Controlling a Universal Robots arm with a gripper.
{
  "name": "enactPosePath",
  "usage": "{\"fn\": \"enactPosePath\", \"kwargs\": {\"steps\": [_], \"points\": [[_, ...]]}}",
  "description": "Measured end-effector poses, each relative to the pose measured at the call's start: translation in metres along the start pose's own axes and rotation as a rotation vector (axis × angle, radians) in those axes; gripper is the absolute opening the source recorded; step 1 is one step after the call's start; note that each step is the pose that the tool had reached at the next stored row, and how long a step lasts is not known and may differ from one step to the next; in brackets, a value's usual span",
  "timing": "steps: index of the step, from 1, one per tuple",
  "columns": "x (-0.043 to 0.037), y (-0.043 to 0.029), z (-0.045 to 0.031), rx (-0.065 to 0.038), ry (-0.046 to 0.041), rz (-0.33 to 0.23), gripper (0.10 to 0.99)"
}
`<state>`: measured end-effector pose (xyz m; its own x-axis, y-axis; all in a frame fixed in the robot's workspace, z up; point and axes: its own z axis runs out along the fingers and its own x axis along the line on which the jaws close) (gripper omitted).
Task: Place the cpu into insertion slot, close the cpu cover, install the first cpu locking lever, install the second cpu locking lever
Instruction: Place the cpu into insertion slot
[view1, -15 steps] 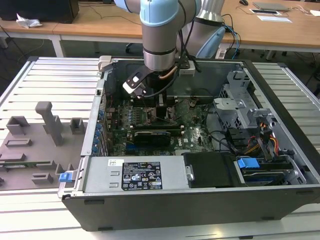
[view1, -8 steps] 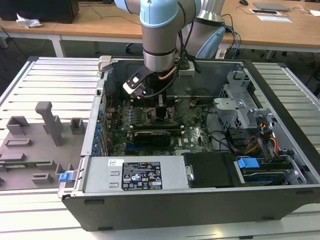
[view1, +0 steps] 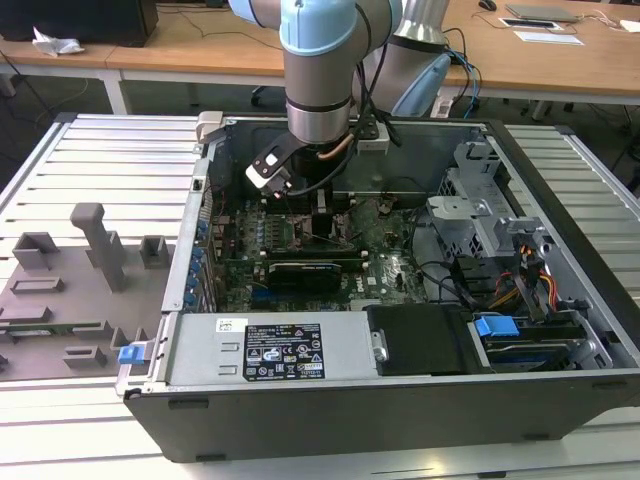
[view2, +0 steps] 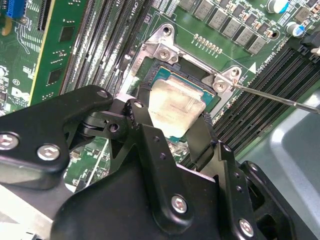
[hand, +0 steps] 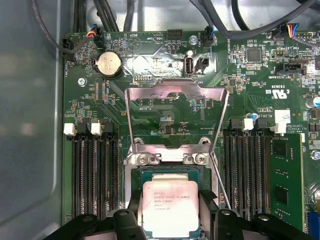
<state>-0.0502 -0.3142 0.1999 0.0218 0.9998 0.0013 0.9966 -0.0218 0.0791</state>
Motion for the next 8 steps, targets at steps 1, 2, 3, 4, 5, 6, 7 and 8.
{"fn": "enactPosePath", "kwargs": {"steps": [1,2,3,4,5,6,7,8], "points": [[0.0000,0.0000,0.0000,0.000,0.0000,0.000,0.537],[0.0000,0.0000,0.0001,0.000,0.0000,0.000,0.537],[0.0000,0.0000,0.0001,0.000,0.0000,0.000,0.537],[0.0000,0.0000,0.0002,0.000,0.0002,0.000,0.537],[0.0000,0.0000,0.0003,0.000,0.0001,0.000,0.549],[0.0000,0.0000,0.0002,0.000,0.0000,0.000,0.616],[0.0000,0.0000,0.0002,0.000,-0.0001,0.000,0.616],[0.0000,0.0000,0.0003,0.000,-0.0001,0.000,0.616]]}}
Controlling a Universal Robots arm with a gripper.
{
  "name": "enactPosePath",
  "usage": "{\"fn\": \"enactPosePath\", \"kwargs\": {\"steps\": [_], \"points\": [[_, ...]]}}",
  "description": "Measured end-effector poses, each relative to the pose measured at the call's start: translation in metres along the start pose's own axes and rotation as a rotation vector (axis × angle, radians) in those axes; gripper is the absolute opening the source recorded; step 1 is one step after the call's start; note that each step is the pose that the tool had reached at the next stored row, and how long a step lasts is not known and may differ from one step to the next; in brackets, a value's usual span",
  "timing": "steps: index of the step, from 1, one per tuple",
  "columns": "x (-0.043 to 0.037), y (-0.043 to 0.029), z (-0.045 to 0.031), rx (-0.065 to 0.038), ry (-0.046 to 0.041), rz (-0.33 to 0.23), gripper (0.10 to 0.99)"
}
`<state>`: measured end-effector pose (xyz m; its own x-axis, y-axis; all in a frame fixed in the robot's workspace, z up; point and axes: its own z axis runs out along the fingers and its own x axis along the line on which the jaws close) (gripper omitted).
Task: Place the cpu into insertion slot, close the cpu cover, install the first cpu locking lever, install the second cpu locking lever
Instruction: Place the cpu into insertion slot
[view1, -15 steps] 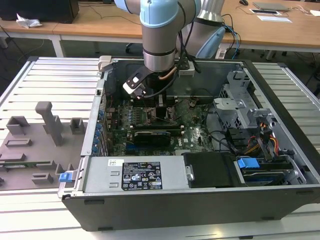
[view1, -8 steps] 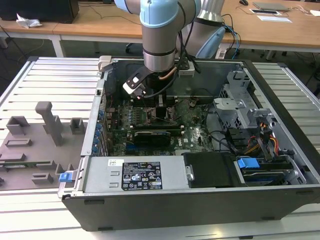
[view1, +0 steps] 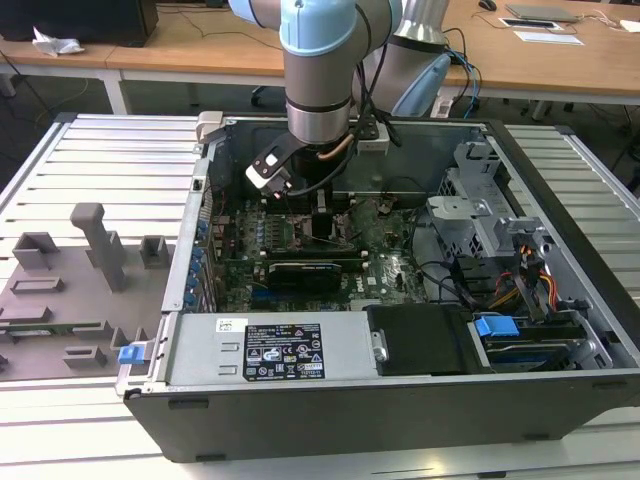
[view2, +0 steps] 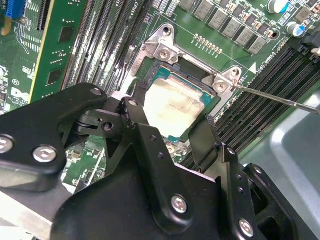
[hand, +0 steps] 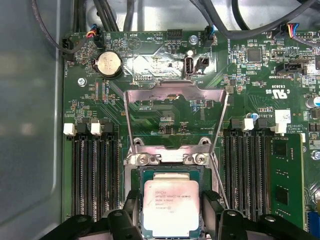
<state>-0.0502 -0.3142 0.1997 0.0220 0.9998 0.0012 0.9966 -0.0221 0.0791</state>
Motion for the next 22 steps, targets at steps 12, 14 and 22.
{"fn": "enactPosePath", "kwargs": {"steps": [12,14,22], "points": [[0.0000,0.0003,-0.0037,0.000,-0.0003,0.000,0.600],[0.0000,0.0003,-0.0039,0.000,-0.0003,0.000,0.525],[0.0001,0.0005,-0.0058,0.000,-0.0002,-0.003,0.525]]}}
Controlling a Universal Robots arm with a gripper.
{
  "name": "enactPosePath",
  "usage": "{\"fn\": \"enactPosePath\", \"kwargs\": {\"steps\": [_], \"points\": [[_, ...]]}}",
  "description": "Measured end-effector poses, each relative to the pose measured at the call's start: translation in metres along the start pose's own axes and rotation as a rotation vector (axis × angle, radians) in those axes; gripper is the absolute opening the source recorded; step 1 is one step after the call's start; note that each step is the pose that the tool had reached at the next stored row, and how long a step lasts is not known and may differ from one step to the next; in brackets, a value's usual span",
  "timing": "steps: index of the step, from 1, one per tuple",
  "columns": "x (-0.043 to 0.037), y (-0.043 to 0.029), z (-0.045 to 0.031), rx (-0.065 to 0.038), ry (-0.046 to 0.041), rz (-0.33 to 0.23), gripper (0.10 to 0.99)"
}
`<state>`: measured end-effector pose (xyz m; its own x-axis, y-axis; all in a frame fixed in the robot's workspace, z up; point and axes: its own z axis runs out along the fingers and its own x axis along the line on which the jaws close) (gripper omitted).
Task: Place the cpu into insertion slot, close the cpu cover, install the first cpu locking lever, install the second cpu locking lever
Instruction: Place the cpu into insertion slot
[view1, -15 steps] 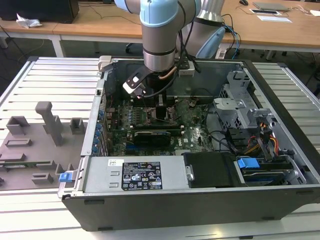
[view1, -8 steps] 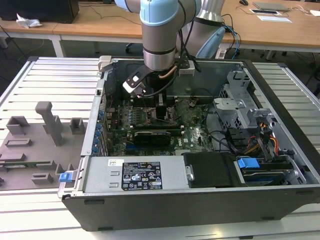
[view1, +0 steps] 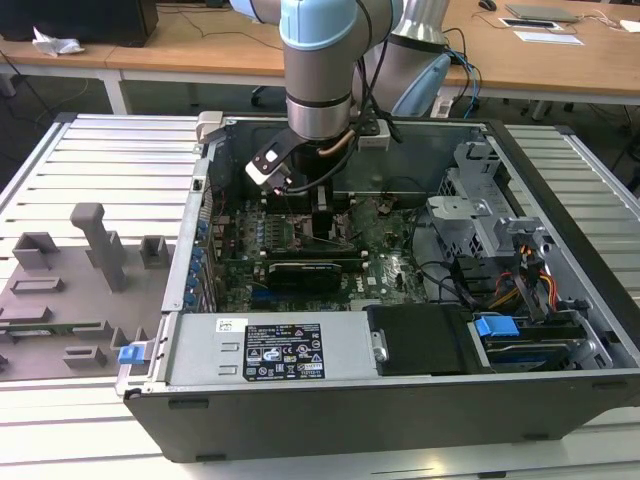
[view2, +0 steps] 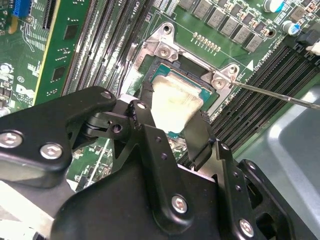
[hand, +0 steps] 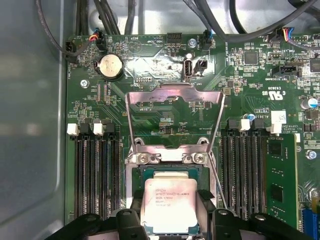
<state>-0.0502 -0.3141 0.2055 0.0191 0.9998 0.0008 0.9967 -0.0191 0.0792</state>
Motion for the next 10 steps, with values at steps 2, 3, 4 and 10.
{"fn": "enactPosePath", "kwargs": {"steps": [2,3,4,10], "points": [[0.0000,0.0000,0.0000,0.000,-0.0004,-0.006,0.525],[0.0000,0.0000,0.0001,0.000,-0.0004,-0.010,0.525],[0.0000,-0.0001,0.0003,0.000,-0.0002,-0.012,0.525],[0.0000,-0.0002,0.0022,0.000,-0.0001,-0.012,0.525]]}}
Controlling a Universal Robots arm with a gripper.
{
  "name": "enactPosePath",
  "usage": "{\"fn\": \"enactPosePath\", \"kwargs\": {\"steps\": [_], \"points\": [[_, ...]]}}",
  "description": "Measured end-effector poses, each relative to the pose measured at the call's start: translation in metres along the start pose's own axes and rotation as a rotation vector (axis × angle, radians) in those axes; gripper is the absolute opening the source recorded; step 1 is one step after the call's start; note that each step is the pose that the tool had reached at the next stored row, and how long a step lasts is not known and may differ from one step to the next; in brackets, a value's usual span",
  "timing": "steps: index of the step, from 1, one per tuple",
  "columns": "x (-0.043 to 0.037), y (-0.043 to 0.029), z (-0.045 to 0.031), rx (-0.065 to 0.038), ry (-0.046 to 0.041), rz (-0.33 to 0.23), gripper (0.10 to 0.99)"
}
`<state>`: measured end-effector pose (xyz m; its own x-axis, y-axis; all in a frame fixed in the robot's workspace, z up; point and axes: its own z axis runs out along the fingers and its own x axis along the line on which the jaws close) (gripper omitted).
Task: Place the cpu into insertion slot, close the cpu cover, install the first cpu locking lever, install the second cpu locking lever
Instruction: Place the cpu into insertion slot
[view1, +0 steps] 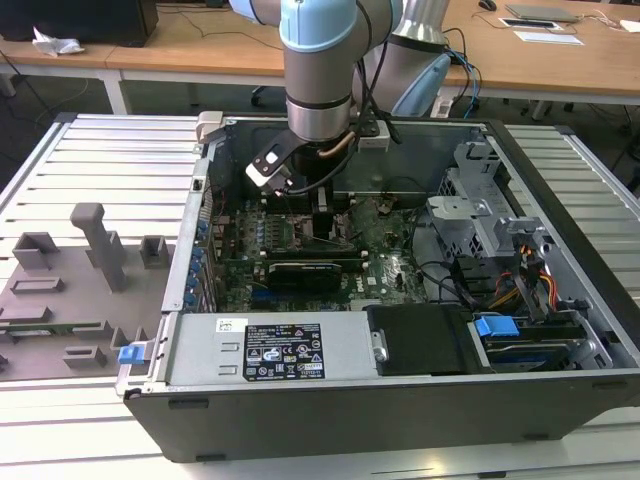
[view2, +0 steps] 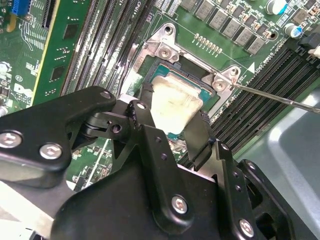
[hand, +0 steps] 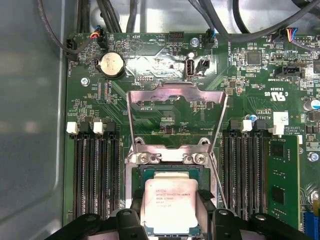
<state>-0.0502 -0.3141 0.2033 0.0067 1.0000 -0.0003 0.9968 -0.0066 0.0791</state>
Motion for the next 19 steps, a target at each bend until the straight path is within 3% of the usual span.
{"fn": "enactPosePath", "kwargs": {"steps": [16,18,19], "points": [[0.0001,0.0007,-0.0090,0.000,-0.0054,0.000,0.525],[0.0001,0.0007,-0.0091,0.000,-0.0055,0.000,0.510],[0.0001,0.0007,-0.0092,0.000,-0.0056,0.000,0.443]]}}
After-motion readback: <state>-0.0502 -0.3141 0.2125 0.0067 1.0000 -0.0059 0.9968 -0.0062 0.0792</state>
